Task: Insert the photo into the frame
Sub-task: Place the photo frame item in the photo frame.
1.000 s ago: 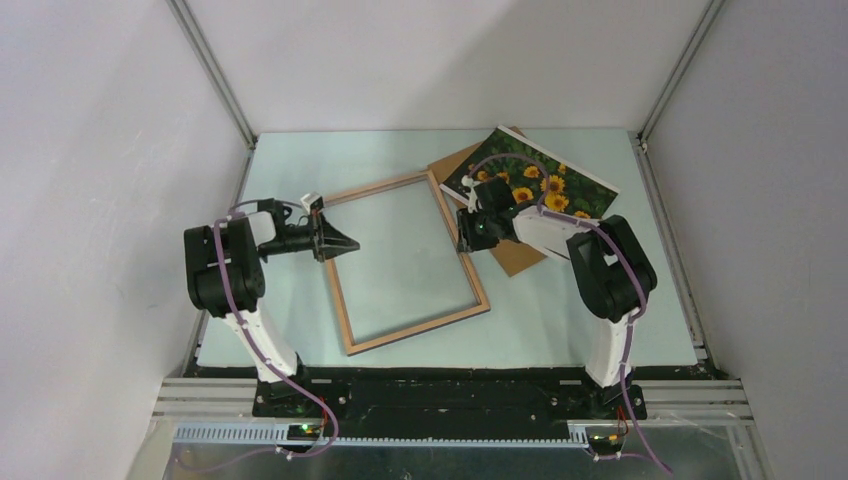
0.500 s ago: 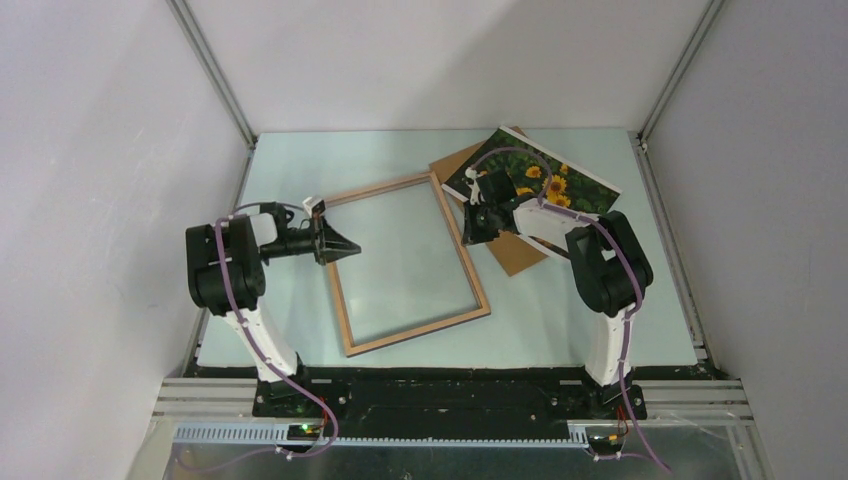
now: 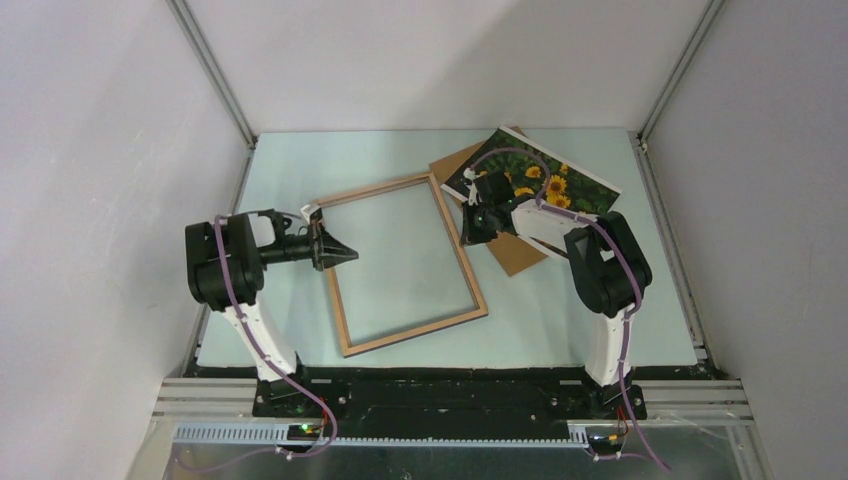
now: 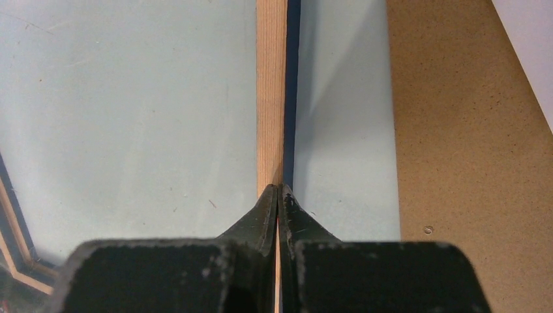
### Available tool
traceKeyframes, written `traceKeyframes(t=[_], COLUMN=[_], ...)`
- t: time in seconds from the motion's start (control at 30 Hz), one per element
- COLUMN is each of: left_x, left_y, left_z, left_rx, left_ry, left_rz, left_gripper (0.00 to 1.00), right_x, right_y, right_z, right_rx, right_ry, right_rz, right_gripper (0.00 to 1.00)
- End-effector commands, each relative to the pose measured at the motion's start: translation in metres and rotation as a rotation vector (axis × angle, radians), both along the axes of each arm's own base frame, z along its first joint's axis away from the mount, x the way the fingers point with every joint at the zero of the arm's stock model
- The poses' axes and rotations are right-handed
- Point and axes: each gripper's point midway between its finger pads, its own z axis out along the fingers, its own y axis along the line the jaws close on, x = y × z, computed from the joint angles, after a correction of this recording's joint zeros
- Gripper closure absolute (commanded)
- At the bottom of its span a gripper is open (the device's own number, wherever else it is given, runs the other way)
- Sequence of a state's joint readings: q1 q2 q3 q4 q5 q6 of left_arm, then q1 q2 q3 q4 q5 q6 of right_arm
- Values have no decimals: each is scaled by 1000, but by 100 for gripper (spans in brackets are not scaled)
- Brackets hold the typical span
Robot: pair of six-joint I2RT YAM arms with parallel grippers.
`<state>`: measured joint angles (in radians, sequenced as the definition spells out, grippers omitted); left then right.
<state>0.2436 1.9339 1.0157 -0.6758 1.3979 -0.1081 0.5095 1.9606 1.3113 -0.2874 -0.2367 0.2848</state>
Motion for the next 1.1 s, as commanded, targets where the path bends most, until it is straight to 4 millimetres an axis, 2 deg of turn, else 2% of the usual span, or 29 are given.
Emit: traceKeyframes(t=[0.0, 0.37, 0.83, 1.07], left_x=[-3, -1, 15, 17], left_y=[-2, 1, 9, 9], left_z=[-3, -11, -24, -32], left_rx=[-5, 66, 168, 187], left_ry=[-11, -43, -73, -58], left_rz=[-10, -19, -25, -34], left_gripper=[100, 100, 99, 98], right_x=[-13, -15, -18, -18], right_y=[14, 14, 13, 14], right_z=[4, 3, 1, 1], right_rx=[21, 16, 14, 11], right_ry=[9, 7, 11, 9], right_rz=[40, 51, 69, 74], right_gripper=[99, 99, 98, 98])
